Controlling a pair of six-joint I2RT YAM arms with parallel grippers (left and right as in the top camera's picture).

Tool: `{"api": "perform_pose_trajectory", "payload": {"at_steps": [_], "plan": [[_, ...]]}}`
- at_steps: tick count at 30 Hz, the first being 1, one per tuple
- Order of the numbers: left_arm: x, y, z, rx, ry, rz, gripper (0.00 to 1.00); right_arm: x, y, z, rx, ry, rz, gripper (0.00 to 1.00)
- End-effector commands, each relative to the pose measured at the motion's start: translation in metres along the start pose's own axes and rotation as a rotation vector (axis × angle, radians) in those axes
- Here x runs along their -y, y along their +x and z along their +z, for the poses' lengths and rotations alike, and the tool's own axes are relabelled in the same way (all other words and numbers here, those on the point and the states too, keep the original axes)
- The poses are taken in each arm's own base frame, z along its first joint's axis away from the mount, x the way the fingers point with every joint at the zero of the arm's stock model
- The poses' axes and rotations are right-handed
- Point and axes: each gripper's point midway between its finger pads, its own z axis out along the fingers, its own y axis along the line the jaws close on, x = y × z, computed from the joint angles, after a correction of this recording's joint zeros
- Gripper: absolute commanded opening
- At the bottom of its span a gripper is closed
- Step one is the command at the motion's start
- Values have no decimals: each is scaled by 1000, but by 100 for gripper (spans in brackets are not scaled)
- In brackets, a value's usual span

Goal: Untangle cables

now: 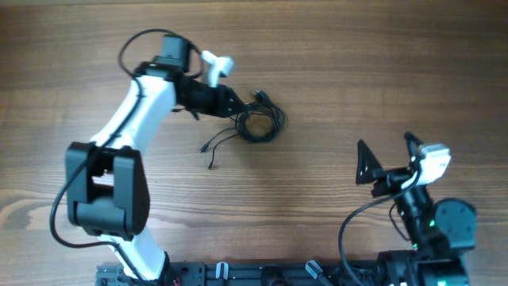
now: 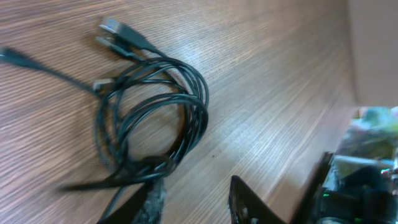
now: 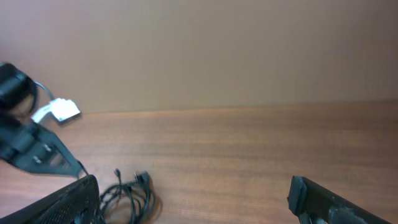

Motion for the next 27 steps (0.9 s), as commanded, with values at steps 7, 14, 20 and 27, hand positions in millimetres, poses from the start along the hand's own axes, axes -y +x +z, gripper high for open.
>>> {"api": "perform_pose_trajectory", "payload": {"at_steps": [7, 14, 20, 27], "plan": [[-2, 2, 41, -26, -492, 78, 35, -5, 29, 52, -332, -62, 86, 100], [11, 9, 52, -56, -545, 170, 26, -4, 82, 78, -527, -72, 264, 100], [2, 24, 55, -129, -554, 171, 40, 0, 90, 95, -540, -15, 463, 100], [-14, 49, 71, -265, -534, 293, 18, 7, 108, 103, -586, 41, 569, 100]]}}
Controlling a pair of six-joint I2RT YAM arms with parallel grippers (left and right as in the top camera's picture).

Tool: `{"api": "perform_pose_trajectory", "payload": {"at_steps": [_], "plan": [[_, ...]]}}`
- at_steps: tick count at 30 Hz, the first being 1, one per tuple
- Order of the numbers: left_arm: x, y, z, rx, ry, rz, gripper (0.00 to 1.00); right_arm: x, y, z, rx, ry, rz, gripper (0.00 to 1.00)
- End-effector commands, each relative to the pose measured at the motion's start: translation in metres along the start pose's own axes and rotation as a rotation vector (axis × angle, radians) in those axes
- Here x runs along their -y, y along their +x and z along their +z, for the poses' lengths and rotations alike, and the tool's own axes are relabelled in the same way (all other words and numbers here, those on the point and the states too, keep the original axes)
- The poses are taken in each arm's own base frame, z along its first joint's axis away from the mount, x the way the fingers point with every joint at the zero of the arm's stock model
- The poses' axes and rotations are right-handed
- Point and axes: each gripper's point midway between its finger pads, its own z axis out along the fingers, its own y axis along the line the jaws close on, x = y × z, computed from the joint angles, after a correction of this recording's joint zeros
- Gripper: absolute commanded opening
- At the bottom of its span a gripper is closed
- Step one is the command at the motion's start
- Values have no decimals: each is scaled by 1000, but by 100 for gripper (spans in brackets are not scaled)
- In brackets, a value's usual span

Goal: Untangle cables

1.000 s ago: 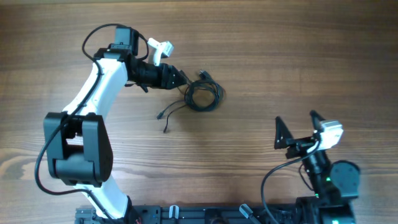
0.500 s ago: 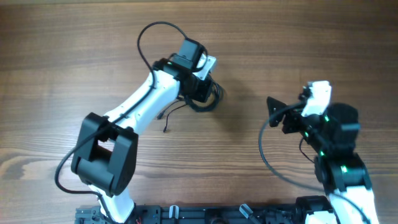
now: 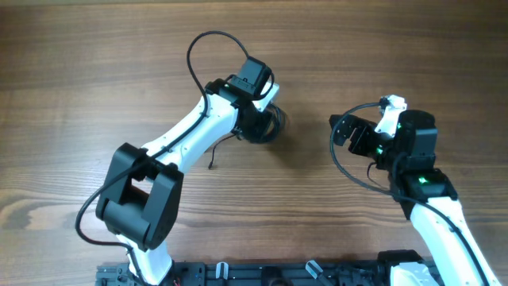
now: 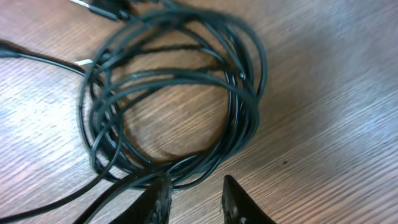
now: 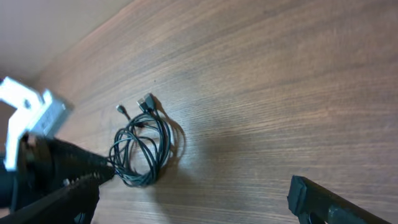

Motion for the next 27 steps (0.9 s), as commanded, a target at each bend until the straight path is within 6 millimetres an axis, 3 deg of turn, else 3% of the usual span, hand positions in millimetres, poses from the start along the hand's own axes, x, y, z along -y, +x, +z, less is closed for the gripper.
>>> {"api": "perform_pose_trajectory", "payload": {"at_steps": [1, 7, 16, 27], "plan": [[-5, 15, 21, -64, -4, 92, 17, 0, -5, 5, -7, -1, 88, 99], [-4, 14, 25, -62, 1, 148, 17, 9, 4, 15, -48, 24, 106, 92], [-4, 24, 36, -70, 2, 184, 26, 12, 7, 18, -61, 32, 114, 92], [-5, 28, 44, -58, 1, 229, 25, 12, 8, 18, -65, 34, 115, 92]]}}
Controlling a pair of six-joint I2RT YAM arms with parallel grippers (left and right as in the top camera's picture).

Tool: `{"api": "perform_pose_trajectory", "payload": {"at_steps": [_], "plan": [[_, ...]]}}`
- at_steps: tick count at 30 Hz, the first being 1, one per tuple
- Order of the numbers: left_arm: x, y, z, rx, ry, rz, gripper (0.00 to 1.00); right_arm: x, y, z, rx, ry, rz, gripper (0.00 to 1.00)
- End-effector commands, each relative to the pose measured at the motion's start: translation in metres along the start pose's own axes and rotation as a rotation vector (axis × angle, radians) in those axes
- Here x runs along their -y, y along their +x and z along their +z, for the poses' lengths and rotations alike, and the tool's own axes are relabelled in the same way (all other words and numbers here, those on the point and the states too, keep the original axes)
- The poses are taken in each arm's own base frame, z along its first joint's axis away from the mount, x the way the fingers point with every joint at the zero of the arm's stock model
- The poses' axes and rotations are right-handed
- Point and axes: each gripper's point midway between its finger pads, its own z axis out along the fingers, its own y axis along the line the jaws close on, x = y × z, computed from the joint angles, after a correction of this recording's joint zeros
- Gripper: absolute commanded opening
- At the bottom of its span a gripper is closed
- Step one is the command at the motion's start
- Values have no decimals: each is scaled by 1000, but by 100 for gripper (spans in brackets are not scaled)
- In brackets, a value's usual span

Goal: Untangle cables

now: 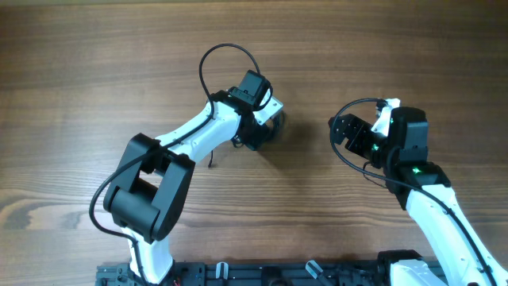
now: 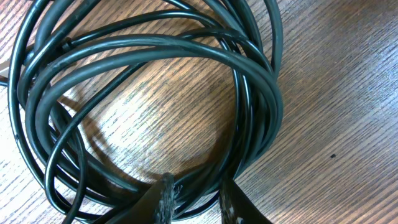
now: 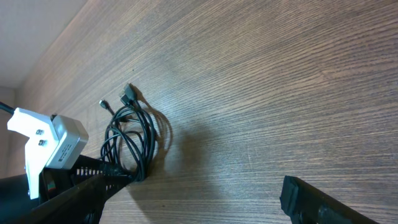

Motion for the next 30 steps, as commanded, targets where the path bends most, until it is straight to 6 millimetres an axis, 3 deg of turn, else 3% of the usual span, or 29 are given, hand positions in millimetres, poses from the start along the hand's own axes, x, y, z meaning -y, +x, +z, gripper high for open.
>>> {"api": "perform_pose_trajectory", "payload": {"at_steps": [1, 3, 5, 6, 7, 8, 13, 15, 19, 24, 27, 30], "plan": [[0, 11, 7, -37, 0, 33, 26, -4, -7, -1, 7, -11, 7, 92], [0, 13, 7, -45, -3, 53, 28, -4, -6, -1, 6, -10, 8, 92], [-3, 13, 7, -47, -16, 53, 40, -4, -6, -1, 4, -9, 8, 92], [-5, 13, 7, -47, -28, 53, 52, -4, -6, -1, 4, -9, 9, 92], [-6, 12, 7, -46, -34, 53, 86, -4, -6, -1, 4, -9, 8, 92], [-6, 12, 7, -45, -35, 53, 98, -4, -6, -1, 4, -9, 9, 92], [-11, 10, 3, -41, -67, 55, 100, -4, -6, -1, 4, -9, 8, 92], [-16, 9, -1, -38, -98, 57, 98, -4, -6, -1, 4, -9, 8, 92], [-17, 7, -7, -32, -106, 108, 61, -4, -6, -1, 4, -9, 8, 92], [-17, 10, -6, -45, -102, 139, 51, -4, -6, -1, 4, -9, 8, 92], [-16, 12, -6, -55, -99, 181, 19, -3, -5, -1, 1, -7, 10, 92], [-17, 14, -6, -61, -97, 181, 22, -3, -5, -1, 1, -7, 10, 92]]}}
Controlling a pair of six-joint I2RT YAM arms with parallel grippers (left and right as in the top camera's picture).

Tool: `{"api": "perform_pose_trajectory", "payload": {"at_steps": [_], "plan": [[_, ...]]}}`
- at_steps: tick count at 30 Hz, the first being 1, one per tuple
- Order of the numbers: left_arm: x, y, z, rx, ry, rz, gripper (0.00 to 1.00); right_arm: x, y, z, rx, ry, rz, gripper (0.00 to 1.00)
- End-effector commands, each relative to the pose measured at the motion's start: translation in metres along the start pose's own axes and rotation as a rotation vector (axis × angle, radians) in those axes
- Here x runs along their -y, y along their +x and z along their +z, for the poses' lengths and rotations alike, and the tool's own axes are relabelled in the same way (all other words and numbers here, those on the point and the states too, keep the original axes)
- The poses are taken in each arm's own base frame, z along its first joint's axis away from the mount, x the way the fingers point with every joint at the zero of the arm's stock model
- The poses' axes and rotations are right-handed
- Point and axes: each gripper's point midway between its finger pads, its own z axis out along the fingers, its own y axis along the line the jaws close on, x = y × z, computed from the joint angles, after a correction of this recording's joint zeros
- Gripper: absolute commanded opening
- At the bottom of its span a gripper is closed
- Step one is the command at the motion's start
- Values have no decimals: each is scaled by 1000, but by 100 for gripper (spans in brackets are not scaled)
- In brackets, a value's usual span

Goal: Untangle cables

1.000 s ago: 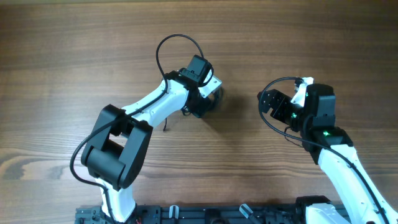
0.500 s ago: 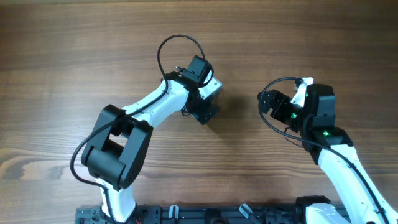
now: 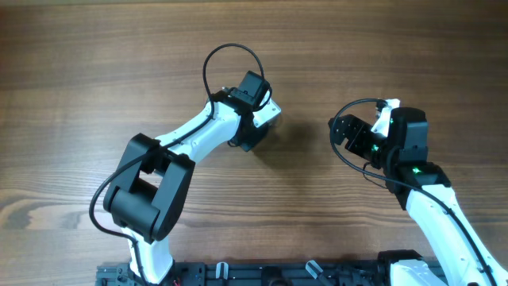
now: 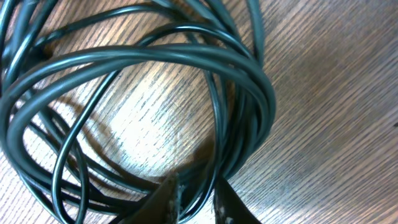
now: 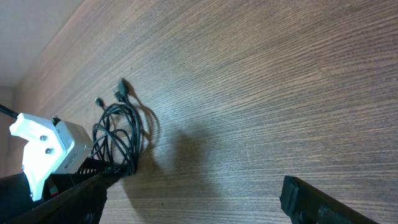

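Note:
A coil of thin black cables (image 4: 264,93) fills the left wrist view, looped several times on the wooden table. My left gripper (image 4: 196,202) is shut on a few strands at the coil's near edge. From overhead, that gripper (image 3: 252,135) covers most of the coil. The right wrist view shows the coil (image 5: 118,134) standing up at the left gripper, plug ends (image 5: 121,84) pointing away. My right gripper (image 3: 343,132) hangs open to the right of the coil, apart from it, nothing between its fingers (image 5: 336,199).
The wooden table (image 3: 397,48) stretches all round the coil. The left arm's own black cable loops above its wrist (image 3: 230,52). The white left wrist camera housing (image 5: 50,149) sits beside the coil. The arm bases line the front edge (image 3: 262,274).
My left gripper's fingers have drawn together onto strands of the coil's near edge. The coil now stands more upright and slightly further left in the right wrist view. The right arm has not moved.
At first my left gripper stood open left of the flat coil and my right arm was folded near its base. Then the left gripper was over the coil and the right arm reached toward mid-table. Later the left fingers straddled strands, and now grip them.

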Motion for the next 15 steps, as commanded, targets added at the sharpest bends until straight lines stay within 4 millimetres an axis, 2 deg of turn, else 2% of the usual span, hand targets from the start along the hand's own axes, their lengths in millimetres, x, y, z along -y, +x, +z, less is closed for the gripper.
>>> {"api": "perform_pose_trajectory", "payload": {"at_steps": [1, 4, 6, 8, 9, 10, 11, 13, 15], "plan": [[-1, 4, -5, -5, -2, 34, 23, -4, -7, -1, 8, -12, 7, 92], [0, 5, -5, -8, 0, 34, 25, -5, -7, -1, 8, -12, 7, 92], [0, 7, -5, -15, 3, 34, 31, -4, -6, -1, 6, -11, 7, 92], [3, 9, -5, -21, 14, 37, 33, -4, -6, -1, 4, -10, 9, 92], [4, 8, -5, -19, 21, 38, 30, -4, -5, -1, 3, -10, 9, 92], [10, 6, -5, -5, 57, 48, 18, -3, -4, -1, -1, -7, 11, 92], [20, 5, -6, 8, 112, 92, 15, -2, -3, -1, -5, -4, 12, 92], [21, 5, -6, 9, 116, 91, 15, -2, -2, -1, -9, -2, 14, 92], [21, 5, -6, 10, 116, 91, 7, -1, -1, -1, -14, 0, 16, 92]]}}
